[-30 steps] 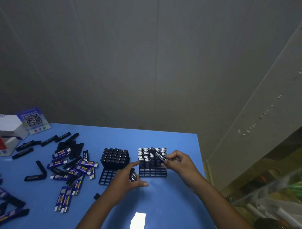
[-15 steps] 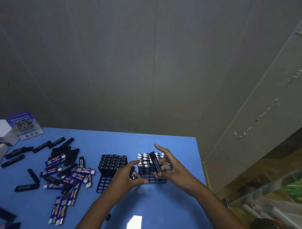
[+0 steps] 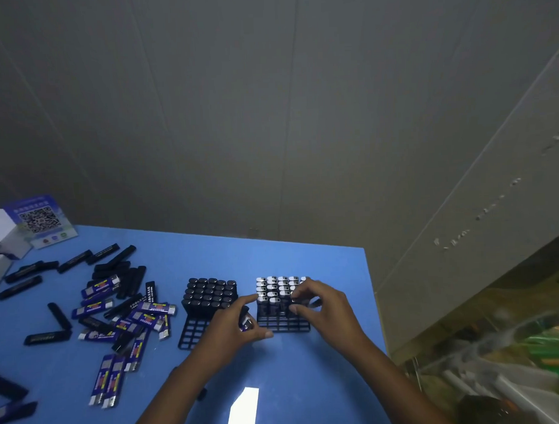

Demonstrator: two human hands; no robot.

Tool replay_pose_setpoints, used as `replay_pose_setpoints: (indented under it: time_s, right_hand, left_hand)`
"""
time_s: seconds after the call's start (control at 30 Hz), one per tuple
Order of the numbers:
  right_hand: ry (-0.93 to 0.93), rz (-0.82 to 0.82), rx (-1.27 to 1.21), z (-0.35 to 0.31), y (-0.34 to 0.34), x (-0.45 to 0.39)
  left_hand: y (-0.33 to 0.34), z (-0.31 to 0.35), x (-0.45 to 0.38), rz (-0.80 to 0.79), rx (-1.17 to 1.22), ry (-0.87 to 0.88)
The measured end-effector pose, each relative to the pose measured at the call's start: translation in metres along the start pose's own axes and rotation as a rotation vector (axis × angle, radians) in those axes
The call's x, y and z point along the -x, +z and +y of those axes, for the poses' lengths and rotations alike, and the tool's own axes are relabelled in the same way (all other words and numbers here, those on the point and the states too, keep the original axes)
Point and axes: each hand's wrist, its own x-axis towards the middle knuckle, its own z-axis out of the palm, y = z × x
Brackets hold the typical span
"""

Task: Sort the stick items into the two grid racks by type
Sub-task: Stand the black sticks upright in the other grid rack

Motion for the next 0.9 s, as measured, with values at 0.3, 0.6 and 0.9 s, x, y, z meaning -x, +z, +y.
replay_pose_setpoints:
  time_s: [0.3,0.6,0.9]
  right_hand:
    - [-0.006,-0.067,0.223,0.012,0.001,-0.001]
    - [-0.085,-0.107,0.367,0.012,0.010,-0.005]
    - [-0.072,-0.157,0.292,0.000,0.036,-0.012]
  left_hand:
    - [0.005,-0.007,-0.001,-0.008,0.004,0.007]
    - [0.001,-0.013,0.003,0.031,0.030,-0.010]
    - [-0.014,-0.028,0.019,0.103,0.010,-0.057]
